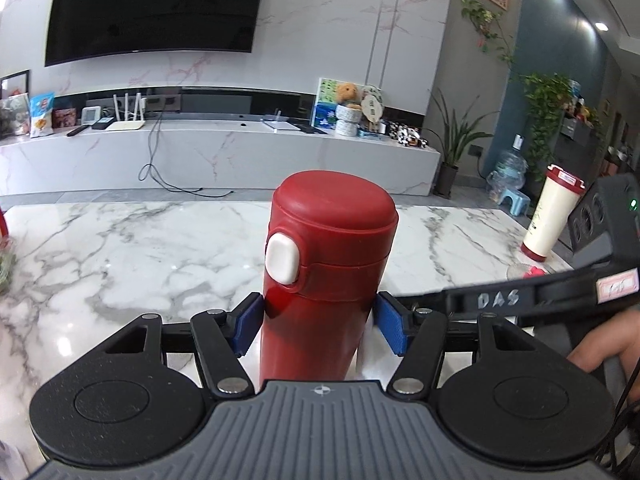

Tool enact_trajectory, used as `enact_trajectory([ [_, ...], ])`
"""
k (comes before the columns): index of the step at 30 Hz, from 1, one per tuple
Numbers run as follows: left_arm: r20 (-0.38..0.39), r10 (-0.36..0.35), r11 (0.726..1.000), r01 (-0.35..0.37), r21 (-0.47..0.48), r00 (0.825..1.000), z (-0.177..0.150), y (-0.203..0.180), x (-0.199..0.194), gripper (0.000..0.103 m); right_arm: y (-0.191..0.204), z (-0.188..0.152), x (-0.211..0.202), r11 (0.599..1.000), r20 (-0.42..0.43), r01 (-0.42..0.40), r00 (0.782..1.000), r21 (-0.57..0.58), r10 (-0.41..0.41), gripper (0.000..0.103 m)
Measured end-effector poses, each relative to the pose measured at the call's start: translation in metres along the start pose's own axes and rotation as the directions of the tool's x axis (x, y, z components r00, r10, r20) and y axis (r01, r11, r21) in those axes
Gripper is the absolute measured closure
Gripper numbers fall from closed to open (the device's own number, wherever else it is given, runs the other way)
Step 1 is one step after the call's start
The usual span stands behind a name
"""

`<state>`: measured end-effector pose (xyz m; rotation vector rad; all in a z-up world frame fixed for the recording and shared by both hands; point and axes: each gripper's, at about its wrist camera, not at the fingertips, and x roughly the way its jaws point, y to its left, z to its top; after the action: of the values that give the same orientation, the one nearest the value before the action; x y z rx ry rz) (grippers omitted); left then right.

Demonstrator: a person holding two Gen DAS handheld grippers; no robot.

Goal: Clean container

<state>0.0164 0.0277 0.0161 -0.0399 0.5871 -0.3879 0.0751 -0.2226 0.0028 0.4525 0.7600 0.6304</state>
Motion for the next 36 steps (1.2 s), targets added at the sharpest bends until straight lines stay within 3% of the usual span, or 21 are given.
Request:
enact_trajectory([
  [11,-0.023,-0.041,0.998,0.043,0.053,0.999,0.003,0.006,0.000,0.044,0.006,0.010,-0.019,0.997,0.115,-0.077,0.990,-0.012,0.078,0.085],
  [21,-0.018,-0.032,0.999,0.033,0.040,0.999,0.003,0.006,0.000,0.044,-0.003,-0.007,0.005,0.999,-0.017,0.026,1.000,0.026,-0.026,0.085],
  [36,-0.015,-0.010,1.000,0.010,0.021,1.000,0.003,0.003,0.000,0.044,-0.017,-0.025,0.038,0.990,-0.146,0.134,0.981,0.048,-0.125,0.085],
])
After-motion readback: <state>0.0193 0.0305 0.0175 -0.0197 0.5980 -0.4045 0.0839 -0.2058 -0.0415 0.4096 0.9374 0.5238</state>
